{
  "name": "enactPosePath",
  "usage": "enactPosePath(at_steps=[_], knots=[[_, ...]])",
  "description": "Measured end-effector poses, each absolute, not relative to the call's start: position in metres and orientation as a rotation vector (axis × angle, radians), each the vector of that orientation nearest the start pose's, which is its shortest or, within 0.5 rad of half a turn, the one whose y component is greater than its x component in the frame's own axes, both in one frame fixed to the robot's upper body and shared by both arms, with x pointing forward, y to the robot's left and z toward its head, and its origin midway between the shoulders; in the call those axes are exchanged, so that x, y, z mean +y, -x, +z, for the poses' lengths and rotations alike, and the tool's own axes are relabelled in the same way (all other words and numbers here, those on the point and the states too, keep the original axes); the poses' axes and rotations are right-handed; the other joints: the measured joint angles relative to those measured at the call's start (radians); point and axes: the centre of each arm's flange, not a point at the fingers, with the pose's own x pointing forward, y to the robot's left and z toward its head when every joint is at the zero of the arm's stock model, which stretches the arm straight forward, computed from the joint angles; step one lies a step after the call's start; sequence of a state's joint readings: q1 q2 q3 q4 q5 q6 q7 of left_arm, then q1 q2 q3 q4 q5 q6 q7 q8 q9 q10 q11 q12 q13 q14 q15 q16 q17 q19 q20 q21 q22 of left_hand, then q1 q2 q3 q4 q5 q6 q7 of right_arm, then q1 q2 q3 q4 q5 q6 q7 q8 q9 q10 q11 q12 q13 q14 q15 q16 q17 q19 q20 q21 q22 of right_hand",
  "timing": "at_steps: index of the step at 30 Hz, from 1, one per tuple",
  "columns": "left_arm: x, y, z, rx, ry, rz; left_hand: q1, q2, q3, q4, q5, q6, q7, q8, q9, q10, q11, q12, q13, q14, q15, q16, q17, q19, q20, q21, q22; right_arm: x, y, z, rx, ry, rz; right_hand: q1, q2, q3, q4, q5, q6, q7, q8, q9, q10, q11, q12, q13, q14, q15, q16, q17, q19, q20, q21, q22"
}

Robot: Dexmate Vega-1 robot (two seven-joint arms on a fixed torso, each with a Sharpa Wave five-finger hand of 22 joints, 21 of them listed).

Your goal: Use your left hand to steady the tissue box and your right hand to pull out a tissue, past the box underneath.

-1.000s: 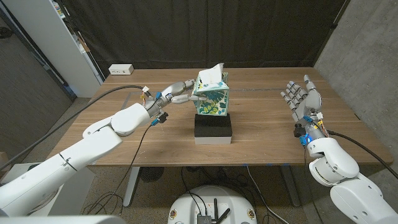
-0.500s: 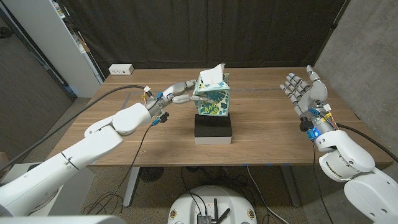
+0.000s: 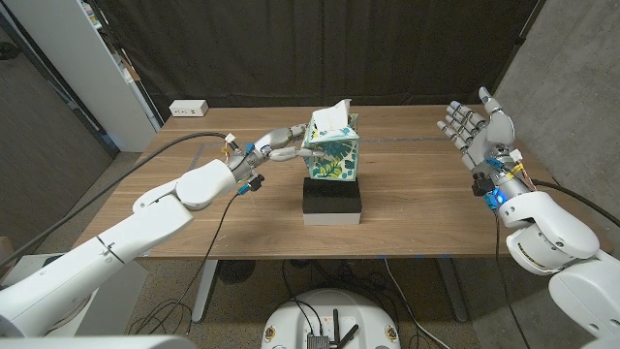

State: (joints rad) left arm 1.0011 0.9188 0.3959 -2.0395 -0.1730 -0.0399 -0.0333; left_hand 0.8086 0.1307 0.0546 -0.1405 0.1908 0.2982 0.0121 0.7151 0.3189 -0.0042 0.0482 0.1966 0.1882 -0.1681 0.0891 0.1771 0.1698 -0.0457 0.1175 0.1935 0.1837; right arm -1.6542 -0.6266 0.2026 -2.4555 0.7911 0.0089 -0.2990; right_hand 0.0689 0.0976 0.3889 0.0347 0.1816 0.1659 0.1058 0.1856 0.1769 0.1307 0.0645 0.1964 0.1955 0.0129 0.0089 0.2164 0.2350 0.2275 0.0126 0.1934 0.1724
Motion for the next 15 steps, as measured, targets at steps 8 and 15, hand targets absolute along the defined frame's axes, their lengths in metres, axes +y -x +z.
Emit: enactPosePath(at_steps=[8, 15], knots=[[0.197, -0.507, 0.028, -0.756, -0.795, -0.441, 0.0, 0.0, 0.003, -0.003, 0.002, 0.0, 0.0, 0.007, 0.0, 0.0, 0.0, 0.0, 0.0, 0.0, 0.0, 0.0, 0.0, 0.0, 0.0, 0.0, 0.0, -0.297, -0.377, 0.019, -0.697, -0.162, 0.138, 0.0, 0.0, 0.0, 0.0, 0.0, 0.0, 0.0, 0.0, 0.0, 0.0, 0.0, 0.0, 0.0, 0.0, 0.0, 0.007, 0.0, 0.0, 0.0, 0.0, 0.0], [0.196, -0.507, 0.03, -0.761, -0.798, -0.442, -0.007, -0.007, 0.009, 0.0, 0.002, 0.0, 0.0, 0.007, 0.0, 0.0, 0.0, 0.0, 0.0, 0.0, 0.0, 0.0, 0.0, 0.001, 0.0, 0.0, 0.0, -0.298, -0.371, 0.024, -0.708, -0.143, 0.132, -0.012, -0.012, -0.001, 0.01, 0.0, 0.005, 0.005, 0.0, 0.0, 0.0, 0.0, 0.0, 0.0, 0.0, 0.0, 0.007, 0.005, 0.0, 0.0, 0.0, 0.0]])
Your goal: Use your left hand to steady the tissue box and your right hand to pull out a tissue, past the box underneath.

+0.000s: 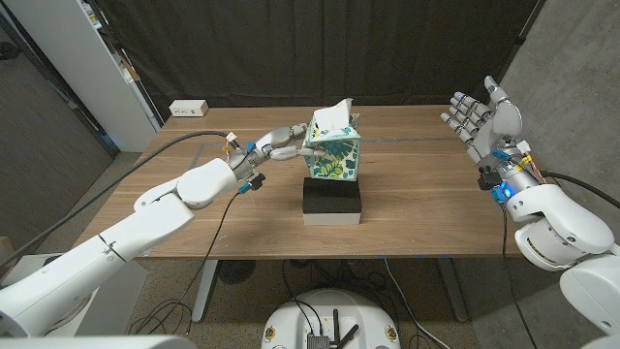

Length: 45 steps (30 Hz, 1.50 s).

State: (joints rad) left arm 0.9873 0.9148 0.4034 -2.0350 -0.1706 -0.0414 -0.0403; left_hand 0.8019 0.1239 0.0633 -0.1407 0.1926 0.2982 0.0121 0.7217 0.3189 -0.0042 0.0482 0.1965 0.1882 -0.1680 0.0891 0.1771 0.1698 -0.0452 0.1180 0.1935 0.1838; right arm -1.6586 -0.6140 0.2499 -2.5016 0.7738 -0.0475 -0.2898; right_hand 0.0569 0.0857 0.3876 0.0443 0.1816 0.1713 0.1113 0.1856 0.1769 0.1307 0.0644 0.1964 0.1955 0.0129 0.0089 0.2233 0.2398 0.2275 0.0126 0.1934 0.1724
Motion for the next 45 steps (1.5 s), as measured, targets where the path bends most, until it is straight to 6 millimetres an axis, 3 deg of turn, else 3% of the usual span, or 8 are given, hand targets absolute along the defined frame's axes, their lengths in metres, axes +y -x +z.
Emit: enactPosePath(at_steps=[10, 20, 21, 28, 30, 35, 36, 45], knots=[[0.195, -0.509, 0.032, -0.769, -0.798, -0.444, -0.002, 0.001, 0.004, -0.002, 0.0, 0.0, 0.0, 0.007, 0.0, 0.0, 0.0, 0.0, 0.0, 0.0, 0.0, 0.0, 0.0, 0.0, 0.0, 0.0, 0.0, -0.3, -0.368, 0.031, -0.726, -0.085, 0.12, -0.011, 0.01, -0.001, 0.007, 0.0, 0.006, 0.005, 0.0, 0.0, 0.006, 0.005, 0.0, 0.0, 0.0, 0.0, 0.0, 0.0, 0.004, 0.004, 0.0, 0.0], [0.194, -0.511, 0.033, -0.775, -0.8, -0.449, -0.006, 0.004, 0.008, -0.006, 0.0, 0.0, 0.0, 0.011, 0.0, 0.0, 0.0, 0.0, 0.0, 0.0, 0.0, 0.0, 0.0, 0.0, 0.0, 0.0, 0.0, -0.298, -0.361, 0.041, -0.776, 0.055, 0.087, -0.026, -0.005, 0.003, 0.011, 0.004, 0.022, -0.011, 0.008, 0.0, 0.022, -0.011, 0.0, 0.0, 0.011, -0.011, 0.0, -0.002, 0.004, 0.003, 0.0, 0.0], [0.193, -0.512, 0.034, -0.775, -0.798, -0.448, -0.006, 0.004, 0.008, -0.006, 0.0, 0.0, 0.0, 0.011, 0.0, 0.0, 0.0, 0.0, 0.0, 0.0, 0.0, 0.0, 0.0, 0.0, 0.0, 0.0, 0.0, -0.299, -0.36, 0.043, -0.793, 0.149, 0.036, -0.026, -0.005, 0.004, 0.012, 0.004, 0.028, -0.017, 0.008, 0.0, 0.026, -0.015, 0.001, 0.0, 0.015, -0.015, 0.0, -0.003, 0.008, 0.0, 0.0, 0.0], [0.193, -0.515, 0.035, -0.776, -0.798, -0.45, -0.006, 0.004, 0.008, -0.006, 0.0, 0.0, 0.0, 0.011, 0.0, 0.0, 0.0, 0.0, 0.0, 0.0, 0.0, 0.0, 0.0, 0.0, 0.0, 0.0, 0.0, -0.291, -0.354, 0.053, -0.818, 0.325, -0.023, -0.009, -0.009, 0.025, 0.033, 0.011, 0.041, -0.036, 0.008, 0.0, 0.036, -0.036, 0.008, 0.0, 0.029, -0.04, 0.0, -0.003, 0.004, -0.026, 0.0, 0.0], [0.194, -0.516, 0.035, -0.776, -0.798, -0.45, -0.006, 0.004, 0.009, -0.004, 0.0, 0.0, 0.0, 0.011, 0.0, 0.0, 0.0, 0.0, 0.0, 0.0, 0.0, 0.0, 0.0, 0.0, 0.0, 0.0, 0.0, -0.288, -0.355, 0.055, -0.822, 0.416, -0.064, 0.0, 0.0, 0.035, 0.032, 0.012, 0.042, -0.042, 0.008, 0.0, 0.043, -0.044, 0.008, 0.0, 0.029, -0.04, 0.0, -0.007, 0.004, -0.033, 0.0, 0.0], [0.193, -0.516, 0.036, -0.778, -0.799, -0.454, -0.006, 0.005, 0.016, -0.004, -0.001, -0.005, -0.005, 0.011, 0.0, 0.0, 0.0, 0.0, 0.0, 0.0, 0.0, 0.0, 0.0, 0.0, 0.0, 0.0, 0.0, -0.272, -0.352, 0.06, -0.843, 0.436, -0.025, 0.01, 0.01, 0.047, 0.027, 0.012, 0.039, -0.051, 0.008, 0.0, 0.04, -0.049, 0.008, 0.0, 0.025, -0.043, 0.0, -0.008, -0.003, -0.039, 0.0, 0.0], [0.194, -0.519, 0.037, -0.777, -0.797, -0.451, -0.006, 0.005, 0.018, -0.004, -0.001, -0.005, -0.005, 0.011, 0.0, 0.0, 0.0, 0.0, 0.0, 0.0, 0.0, 0.0, 0.0, 0.0, 0.0, 0.0, 0.0, -0.276, -0.355, 0.06, -0.845, 0.562, -0.124, 0.01, 0.009, 0.047, 0.027, 0.012, 0.036, -0.055, 0.008, 0.0, 0.039, -0.051, 0.008, 0.0, 0.025, -0.043, 0.0, -0.008, -0.005, -0.041, 0.0, 0.0], [0.194, -0.525, 0.039, -0.777, -0.796, -0.457, -0.006, 0.005, 0.018, -0.004, -0.001, -0.005, -0.005, 0.016, 0.0, 0.0, 0.0, 0.0, 0.0, -0.002, -0.002, 0.0, 0.0, 0.0, 0.0, 0.0, 0.0, -0.261, -0.355, 0.059, -0.892, 0.74, -0.247, 0.042, 0.011, 0.069, 0.014, 0.012, 0.021, -0.068, 0.001, 0.0, 0.028, -0.061, -0.001, 0.0, 0.014, -0.043, -0.007, -0.017, -0.011, -0.047, 0.0, 0.0]])
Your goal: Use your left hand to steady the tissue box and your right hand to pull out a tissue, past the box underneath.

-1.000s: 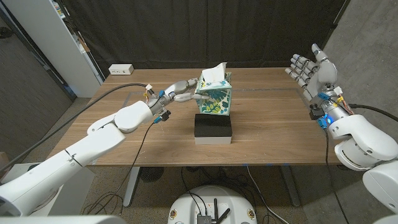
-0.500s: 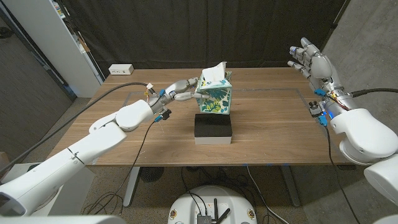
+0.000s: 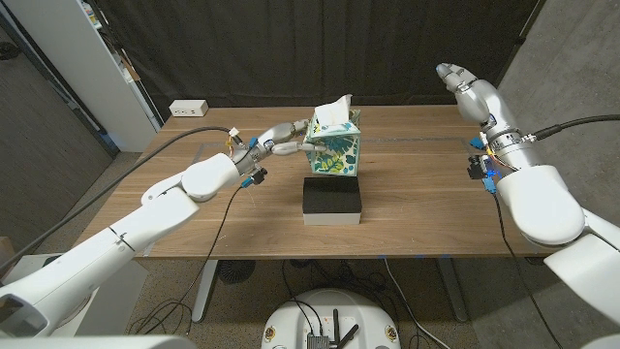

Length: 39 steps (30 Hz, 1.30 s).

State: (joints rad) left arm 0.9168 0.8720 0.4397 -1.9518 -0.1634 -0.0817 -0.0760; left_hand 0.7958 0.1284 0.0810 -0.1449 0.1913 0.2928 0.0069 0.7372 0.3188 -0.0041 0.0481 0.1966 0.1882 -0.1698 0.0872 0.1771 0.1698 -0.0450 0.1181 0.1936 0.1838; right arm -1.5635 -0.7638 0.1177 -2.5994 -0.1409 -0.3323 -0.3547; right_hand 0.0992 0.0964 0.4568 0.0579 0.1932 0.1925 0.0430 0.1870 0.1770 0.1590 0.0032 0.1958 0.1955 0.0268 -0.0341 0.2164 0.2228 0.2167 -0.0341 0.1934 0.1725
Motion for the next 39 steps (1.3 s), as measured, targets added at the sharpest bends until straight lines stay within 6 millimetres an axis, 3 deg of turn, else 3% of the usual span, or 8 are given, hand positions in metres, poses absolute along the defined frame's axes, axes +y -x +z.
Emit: enactPosePath(at_steps=[7, 18, 27, 33, 39], knots=[[0.193, -0.529, 0.041, -0.777, -0.796, -0.461, 0.0, 0.0, 0.0, 0.0, -0.002, 0.0, 0.0, 0.0, 0.0, 0.0, 0.0, 0.0, 0.0, 0.0, 0.0, 0.0, 0.0, 0.0, 0.0, 0.0, 0.0, -0.251, -0.355, 0.057, -0.926, 0.835, -0.328, 0.0, 0.0, 0.001, -0.007, 0.0, -0.004, 0.004, 0.0, 0.0, -0.005, -0.005, 0.0, 0.0, 0.0, 0.0, 0.0, -0.004, 0.0, 0.0, 0.0, 0.0], [0.191, -0.536, 0.044, -0.776, -0.799, -0.465, -0.003, 0.002, 0.007, -0.001, -0.002, 0.0, 0.0, 0.0, 0.0, 0.0, 0.0, 0.0, 0.0, 0.0, 0.0, 0.0, 0.0, -0.004, -0.004, 0.0, 0.0, -0.242, -0.355, 0.056, -0.968, 0.938, -0.427, 0.019, 0.019, 0.028, -0.026, 0.0, -0.007, -0.011, 0.0, 0.0, -0.003, -0.019, 0.0, 0.0, 0.001, -0.001, 0.0, -0.005, 0.006, -0.006, 0.0, 0.0], [0.189, -0.537, 0.044, -0.779, -0.807, -0.468, -0.003, 0.002, 0.007, -0.001, -0.003, 0.0, 0.0, -0.001, 0.0, -0.006, 0.006, 0.0, 0.0, 0.0, 0.0, 0.0, 0.0, -0.004, -0.004, 0.0, 0.0, -0.235, -0.357, 0.055, -0.982, 0.976, -0.455, 0.044, 0.03, 0.047, -0.028, 0.0, -0.005, -0.02, 0.0, 0.002, 0.002, -0.023, 0.0, 0.0, 0.008, 0.0, 0.0, -0.007, 0.015, -0.007, 0.0, 0.0], [0.187, -0.536, 0.045, -0.786, -0.811, -0.468, -0.003, 0.002, 0.011, -0.005, -0.006, -0.002, 0.002, 0.0, 0.0, -0.006, 0.005, 0.0, 0.0, 0.0, 0.0, 0.0, 0.0, -0.004, -0.004, 0.0, 0.0, -0.229, -0.357, 0.053, -0.988, 0.995, -0.467, 0.044, 0.03, 0.051, -0.032, -0.005, -0.005, -0.02, 0.0, 0.002, 0.002, -0.023, 0.0, 0.0, 0.011, -0.003, 0.0, -0.009, 0.032, 0.011, 0.0, 0.0], [0.186, -0.534, 0.045, -0.793, -0.811, -0.468, -0.006, -0.001, 0.011, -0.005, -0.006, -0.002, 0.002, 0.007, 0.0, -0.005, 0.005, 0.0, 0.0, 0.0, 0.0, 0.0, 0.0, -0.007, 0.0, 0.0, 0.0, -0.224, -0.357, 0.051, -0.985, 1.011, -0.473, 0.044, 0.03, 0.052, -0.039, -0.008, -0.009, -0.024, 0.0, 0.002, 0.002, -0.023, 0.0, 0.0, 0.011, -0.003, 0.0, -0.009, 0.023, 0.035, 0.0, 0.0]])
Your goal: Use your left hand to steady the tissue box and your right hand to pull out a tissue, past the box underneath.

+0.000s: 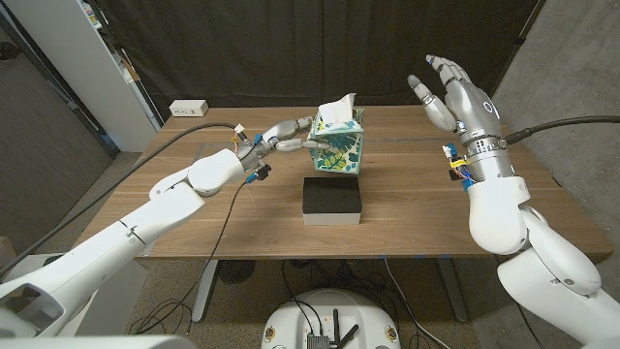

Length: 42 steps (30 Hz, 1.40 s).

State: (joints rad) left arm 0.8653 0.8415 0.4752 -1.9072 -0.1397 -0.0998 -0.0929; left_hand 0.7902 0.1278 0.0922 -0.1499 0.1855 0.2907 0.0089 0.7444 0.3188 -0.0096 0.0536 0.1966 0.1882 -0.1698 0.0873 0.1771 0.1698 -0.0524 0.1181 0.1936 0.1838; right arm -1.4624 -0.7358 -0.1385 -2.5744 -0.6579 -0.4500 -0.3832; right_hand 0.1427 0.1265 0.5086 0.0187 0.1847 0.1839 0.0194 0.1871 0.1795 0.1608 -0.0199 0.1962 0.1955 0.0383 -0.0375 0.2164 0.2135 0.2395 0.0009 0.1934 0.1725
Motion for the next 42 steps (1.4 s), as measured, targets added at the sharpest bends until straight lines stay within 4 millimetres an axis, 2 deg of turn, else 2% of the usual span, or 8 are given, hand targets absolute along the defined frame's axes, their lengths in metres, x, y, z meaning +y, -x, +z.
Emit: enactPosePath(at_steps=[8, 12, 13, 19, 28, 35, 42], knots=[[0.184, -0.532, 0.043, -0.799, -0.812, -0.467, 0.0, 0.0, 0.001, 0.001, 0.003, 0.0, 0.0, 0.0, 0.0, 0.0, 0.0, 0.0, 0.0, 0.0, 0.0, 0.0, 0.0, 0.0, 0.0, 0.0, 0.0, -0.213, -0.357, 0.049, -0.982, 1.031, -0.483, 0.005, 0.005, 0.0, -0.011, -0.004, -0.001, -0.001, 0.0, 0.0, -0.011, -0.003, -0.004, 0.0, 0.0, 0.0, 0.0, 0.0, -0.009, 0.025, 0.0, 0.0], [0.184, -0.532, 0.044, -0.802, -0.815, -0.466, -0.004, -0.004, 0.007, 0.0, 0.004, 0.0, 0.0, 0.0, 0.0, 0.0, 0.0, 0.0, 0.0, 0.0, 0.0, 0.0, 0.0, 0.0, 0.0, 0.0, 0.0, -0.208, -0.356, 0.048, -0.985, 1.039, -0.484, 0.019, -0.007, -0.004, -0.015, -0.004, -0.005, -0.014, 0.0, 0.0, -0.02, -0.005, -0.004, 0.0, 0.0, 0.0, 0.0, 0.0, -0.014, 0.035, 0.0, 0.0], [0.184, -0.531, 0.044, -0.804, -0.817, -0.466, -0.007, -0.007, 0.007, 0.001, 0.004, 0.0, 0.0, 0.0, 0.0, 0.0, 0.0, 0.0, 0.0, 0.0, 0.0, 0.0, 0.0, 0.0, 0.0, 0.0, 0.0, -0.206, -0.356, 0.048, -0.987, 1.043, -0.483, 0.028, 0.002, -0.004, -0.016, -0.007, -0.004, -0.018, 0.0, 0.0, -0.022, -0.003, -0.004, 0.0, 0.0, 0.0, 0.0, 0.0, -0.014, 0.035, 0.0, 0.0], [0.183, -0.531, 0.044, -0.81, -0.823, -0.464, -0.008, -0.008, 0.007, 0.001, 0.004, 0.0, 0.0, 0.0, 0.0, 0.0, 0.0, 0.0, 0.0, 0.0, 0.0, 0.0, 0.0, 0.0, 0.0, 0.0, 0.0, -0.198, -0.356, 0.046, -0.997, 1.056, -0.476, 0.028, 0.002, -0.003, -0.024, -0.007, 0.0, -0.032, 0.0, 0.0, -0.022, -0.003, -0.004, 0.0, 0.0, 0.0, 0.0, 0.0, -0.014, 0.046, 0.0, 0.0], [0.182, -0.531, 0.045, -0.824, -0.845, -0.444, -0.009, -0.009, 0.007, 0.001, 0.004, 0.0, 0.0, -0.001, 0.0, -0.004, -0.004, 0.0, 0.0, 0.0, 0.0, 0.0, 0.0, 0.0, 0.0, 0.0, 0.0, -0.187, -0.356, 0.046, -1.016, 1.082, -0.46, 0.033, 0.007, -0.001, -0.037, -0.007, 0.0, -0.032, 0.0, 0.0, -0.027, -0.009, -0.004, 0.0, 0.0, 0.0, 0.0, 0.0, -0.014, 0.046, 0.0, 0.0], [0.181, -0.53, 0.044, -0.834, -0.85, -0.434, -0.014, -0.01, 0.017, 0.002, 0.004, 0.0, 0.0, 0.003, 0.0, -0.007, 0.0, 0.0, 0.0, 0.0, 0.0, 0.0, 0.0, 0.0, 0.0, 0.0, 0.0, -0.177, -0.357, 0.047, -1.03, 1.103, -0.433, 0.033, 0.007, -0.001, -0.037, -0.007, 0.0, -0.032, 0.0, 0.0, -0.027, -0.009, -0.004, 0.0, 0.0, 0.0, 0.0, 0.0, -0.014, 0.046, 0.0, 0.0], [0.18, -0.53, 0.044, -0.839, -0.849, -0.433, -0.015, -0.009, 0.017, 0.001, 0.004, 0.0, 0.0, 0.003, 0.0, -0.007, 0.0, 0.0, 0.0, 0.0, 0.0, 0.0, 0.0, 0.0, 0.0, 0.0, -0.003, -0.17, -0.358, 0.049, -1.044, 1.118, -0.412, 0.033, 0.007, -0.001, -0.045, -0.007, 0.0, -0.032, 0.0, 0.0, -0.027, -0.009, -0.004, 0.0, 0.0, 0.0, 0.0, 0.0, -0.014, 0.046, 0.0, 0.0]])
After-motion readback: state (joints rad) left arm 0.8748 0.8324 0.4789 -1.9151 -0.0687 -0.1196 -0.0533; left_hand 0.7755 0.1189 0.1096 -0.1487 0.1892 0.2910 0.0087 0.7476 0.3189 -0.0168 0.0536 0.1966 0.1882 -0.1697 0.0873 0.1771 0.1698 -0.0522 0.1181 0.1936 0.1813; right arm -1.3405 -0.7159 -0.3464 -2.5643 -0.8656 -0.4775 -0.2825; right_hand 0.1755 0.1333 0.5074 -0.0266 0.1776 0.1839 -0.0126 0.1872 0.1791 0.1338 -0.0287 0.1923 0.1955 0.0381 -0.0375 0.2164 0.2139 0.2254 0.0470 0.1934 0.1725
